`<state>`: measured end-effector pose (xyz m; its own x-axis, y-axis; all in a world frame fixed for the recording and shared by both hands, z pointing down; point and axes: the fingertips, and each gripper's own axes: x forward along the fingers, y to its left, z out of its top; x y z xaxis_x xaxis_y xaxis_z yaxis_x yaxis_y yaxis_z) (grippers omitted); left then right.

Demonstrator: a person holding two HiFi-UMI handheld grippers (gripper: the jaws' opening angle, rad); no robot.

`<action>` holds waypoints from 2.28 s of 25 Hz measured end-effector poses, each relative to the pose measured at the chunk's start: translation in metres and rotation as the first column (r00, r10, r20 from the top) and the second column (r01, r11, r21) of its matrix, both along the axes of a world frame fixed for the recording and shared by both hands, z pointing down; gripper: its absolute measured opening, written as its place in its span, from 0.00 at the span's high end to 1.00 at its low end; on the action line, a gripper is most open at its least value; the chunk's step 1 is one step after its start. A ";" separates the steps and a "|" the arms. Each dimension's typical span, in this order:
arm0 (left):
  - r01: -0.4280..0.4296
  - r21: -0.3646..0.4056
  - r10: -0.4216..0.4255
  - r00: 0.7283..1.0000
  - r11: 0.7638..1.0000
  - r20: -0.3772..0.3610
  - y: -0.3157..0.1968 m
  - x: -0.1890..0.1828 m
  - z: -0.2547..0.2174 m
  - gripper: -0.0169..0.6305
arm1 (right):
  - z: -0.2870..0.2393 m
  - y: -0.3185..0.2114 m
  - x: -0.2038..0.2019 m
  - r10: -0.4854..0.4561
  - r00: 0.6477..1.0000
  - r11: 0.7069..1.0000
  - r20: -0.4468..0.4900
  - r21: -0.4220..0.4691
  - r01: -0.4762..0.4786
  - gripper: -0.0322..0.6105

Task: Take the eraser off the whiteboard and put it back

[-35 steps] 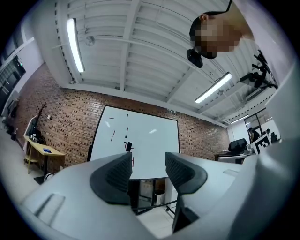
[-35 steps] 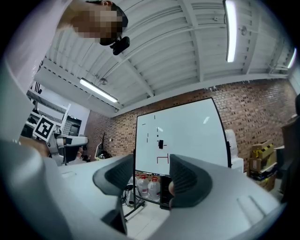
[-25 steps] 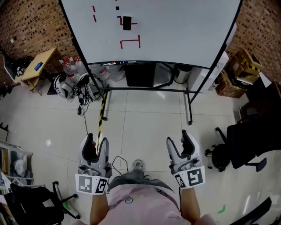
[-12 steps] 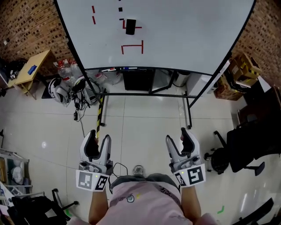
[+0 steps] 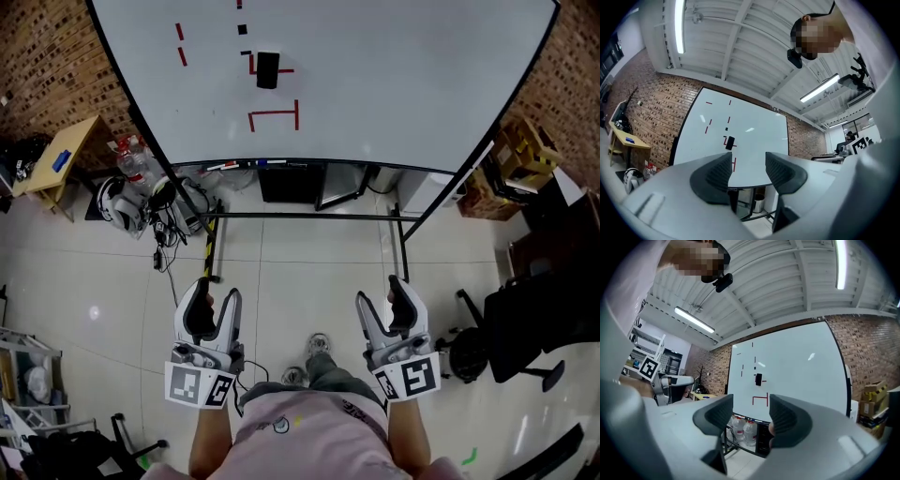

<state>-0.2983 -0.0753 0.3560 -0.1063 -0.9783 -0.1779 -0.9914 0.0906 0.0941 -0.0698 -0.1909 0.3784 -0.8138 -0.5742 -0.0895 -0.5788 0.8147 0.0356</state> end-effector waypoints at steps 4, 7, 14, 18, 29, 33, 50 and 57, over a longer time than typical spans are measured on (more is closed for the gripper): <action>0.025 0.016 -0.025 1.000 1.000 -0.001 -0.039 0.000 -0.001 0.65 | -0.002 -0.041 -0.007 -0.039 0.999 0.999 0.022 0.016 0.038 0.58; 0.037 0.036 -0.037 0.999 0.999 0.006 -0.061 0.005 -0.010 0.65 | -0.007 -0.068 -0.012 -0.068 0.997 0.997 0.037 0.025 0.067 0.58; 0.048 0.022 -0.049 0.999 0.999 0.005 -0.092 0.000 -0.007 0.65 | -0.010 -0.104 -0.027 -0.088 0.995 0.996 0.046 0.021 0.087 0.58; 0.035 0.021 -0.036 0.999 0.999 0.022 -0.112 -0.012 -0.010 0.65 | -0.010 -0.117 -0.042 -0.089 0.995 0.996 0.036 0.017 0.089 0.58; 0.002 0.069 -0.010 0.993 0.998 0.114 -0.226 -0.052 -0.045 0.63 | -0.010 -0.150 -0.039 -0.028 0.999 1.000 0.042 0.009 0.028 0.58; 0.016 0.062 -0.025 0.990 0.998 0.136 -0.294 -0.088 -0.063 0.51 | -0.003 -0.156 -0.034 0.001 1.000 1.000 0.026 -0.010 0.000 0.58; 0.149 -0.161 -0.118 0.975 0.976 0.187 -0.477 -0.173 -0.052 0.40 | 0.030 -0.200 0.008 0.174 0.985 0.978 0.005 -0.117 -0.173 0.59; 0.175 -0.157 -0.145 0.972 0.972 0.186 -0.499 -0.179 -0.050 0.40 | 0.034 -0.208 0.012 0.206 0.978 0.970 -0.012 -0.127 -0.206 0.59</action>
